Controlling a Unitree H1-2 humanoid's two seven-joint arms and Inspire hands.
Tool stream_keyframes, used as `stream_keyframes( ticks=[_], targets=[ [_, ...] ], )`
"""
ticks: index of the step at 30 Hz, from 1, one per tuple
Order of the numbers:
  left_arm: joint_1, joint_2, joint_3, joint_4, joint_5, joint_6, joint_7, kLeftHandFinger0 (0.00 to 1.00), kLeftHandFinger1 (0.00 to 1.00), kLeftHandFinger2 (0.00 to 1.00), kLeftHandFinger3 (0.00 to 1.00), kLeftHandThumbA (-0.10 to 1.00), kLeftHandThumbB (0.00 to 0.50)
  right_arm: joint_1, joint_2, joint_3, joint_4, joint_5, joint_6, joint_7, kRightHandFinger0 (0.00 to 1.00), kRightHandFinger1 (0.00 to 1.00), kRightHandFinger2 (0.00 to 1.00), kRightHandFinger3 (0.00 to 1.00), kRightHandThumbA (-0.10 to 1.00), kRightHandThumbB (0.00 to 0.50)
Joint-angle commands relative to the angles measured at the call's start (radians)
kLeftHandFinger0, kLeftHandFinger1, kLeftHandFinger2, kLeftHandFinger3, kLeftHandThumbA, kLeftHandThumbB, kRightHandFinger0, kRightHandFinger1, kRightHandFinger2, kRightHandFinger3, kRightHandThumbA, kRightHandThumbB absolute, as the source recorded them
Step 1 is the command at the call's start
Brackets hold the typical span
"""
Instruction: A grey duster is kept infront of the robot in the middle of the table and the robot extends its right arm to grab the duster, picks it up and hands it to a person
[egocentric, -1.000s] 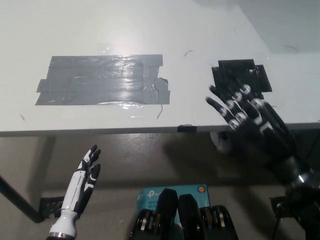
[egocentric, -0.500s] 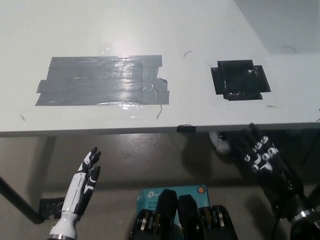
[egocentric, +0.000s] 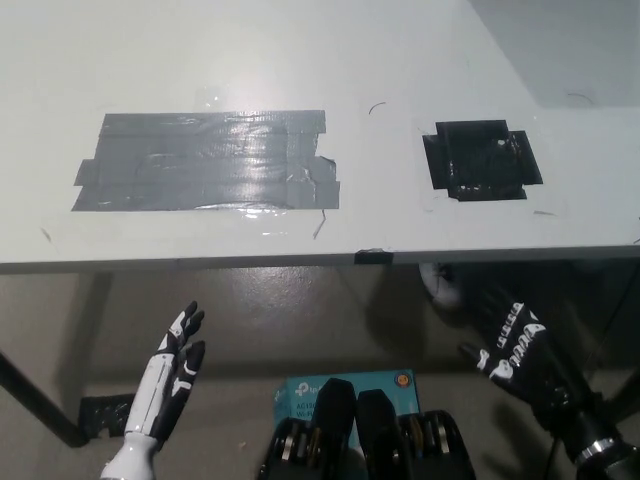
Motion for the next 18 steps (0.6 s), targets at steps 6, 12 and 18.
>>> stream_keyframes(
  ticks=[6,12,18],
  targets=[
    [0.011,-0.002,-0.002,-0.032,0.011,-0.034,0.006,0.91,1.0,1.0,1.0,0.96,0.227,-0.013,-0.018,0.011,-0.014,-0.142,-0.09,0.011,1.0,1.0,1.0,1.0,0.98,0.358],
    [0.013,0.007,-0.007,-0.029,0.003,-0.036,0.005,0.91,1.0,1.0,1.0,0.96,0.219,-0.012,-0.011,0.011,-0.014,-0.155,-0.081,0.018,1.0,1.0,1.0,1.0,0.98,0.387],
    [0.013,0.006,-0.005,-0.025,0.001,-0.036,0.003,0.91,1.0,1.0,1.0,0.96,0.23,-0.011,-0.009,0.009,-0.011,-0.158,-0.075,0.023,1.0,1.0,1.0,1.0,0.97,0.392]
  ],
)
